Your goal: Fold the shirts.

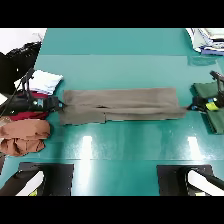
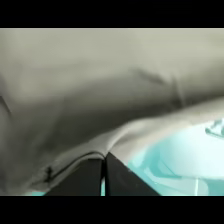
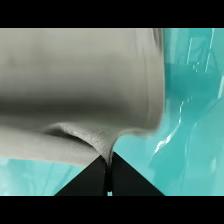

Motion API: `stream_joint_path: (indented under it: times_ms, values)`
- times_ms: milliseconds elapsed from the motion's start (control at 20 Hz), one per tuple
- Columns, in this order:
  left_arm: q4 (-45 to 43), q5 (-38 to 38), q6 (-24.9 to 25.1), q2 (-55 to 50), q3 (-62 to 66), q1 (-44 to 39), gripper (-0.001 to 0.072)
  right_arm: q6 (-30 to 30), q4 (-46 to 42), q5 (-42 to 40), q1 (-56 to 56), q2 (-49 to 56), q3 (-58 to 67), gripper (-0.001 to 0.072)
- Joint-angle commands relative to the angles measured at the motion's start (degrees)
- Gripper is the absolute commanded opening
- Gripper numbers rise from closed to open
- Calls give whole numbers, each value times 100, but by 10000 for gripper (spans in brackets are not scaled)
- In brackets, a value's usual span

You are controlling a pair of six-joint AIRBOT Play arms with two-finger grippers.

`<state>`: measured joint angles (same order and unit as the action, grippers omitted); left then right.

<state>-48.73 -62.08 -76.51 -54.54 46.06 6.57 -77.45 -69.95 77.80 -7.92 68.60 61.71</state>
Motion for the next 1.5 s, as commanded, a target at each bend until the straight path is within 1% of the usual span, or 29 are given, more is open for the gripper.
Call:
stream_joint_path:
  times_ms: [0, 100, 250, 300, 350, 400, 450, 600, 650, 700, 750, 900, 1050, 1150, 1250, 1450]
  values:
    - [153, 632, 157, -1303, 481, 7, 26, -234, 4, -114, 422, 1189, 1060, 13]
    - [293, 752, 203, -1923, 850, 7, 26, -264, 284, -105, 459, 1659, 1552, 13]
    - [315, 817, 197, -2474, 1425, 7, 27, -264, 756, -149, 452, 2293, 2273, 15]
    - [326, 857, 192, -2555, 1589, 7, 49, -262, 839, -160, 452, 2496, 2522, 97]
    - [339, 898, 192, -2566, 1692, 7, 290, -262, 909, -149, 433, 2677, 2745, 334]
    - [356, 914, 151, -2566, 1808, 7, 506, -262, 911, -68, 404, 2830, 2964, 442]
    - [382, 855, 140, -2562, 1943, 9, 519, -258, 892, 28, 363, 2959, 3169, 447]
    - [542, 304, 153, -2562, 2326, 7, 515, 20, 857, 428, 87, 3067, 3388, 447]
    - [695, 164, 166, -2562, 2341, 7, 366, 109, 844, 562, -35, 3067, 3386, 447]
    - [793, 37, 260, -2564, 2341, 7, 147, 205, 852, 649, -205, 3064, 3344, 447]
    - [855, -46, 463, -2564, 2341, -9, 30, 214, 852, 739, -361, 3067, 3276, 447]
    - [839, -28, 496, -2564, 2341, -332, 26, 243, 885, 758, -804, 3069, 2765, 447]
    - [820, 350, 492, -2570, 2341, -977, 26, 579, 1320, 793, -1075, 3263, 2227, 450]
    - [820, 667, 459, -2616, 2341, -1416, 26, 688, 1674, 826, -1082, 3526, 2011, 450]
    - [824, 726, 426, -2721, 2345, -1749, 26, 992, 2026, 951, -946, 3777, 1908, 450]
    - [826, 828, 361, -3003, 2374, -2214, 26, 1161, 2094, 824, -555, 3880, 1908, 444]
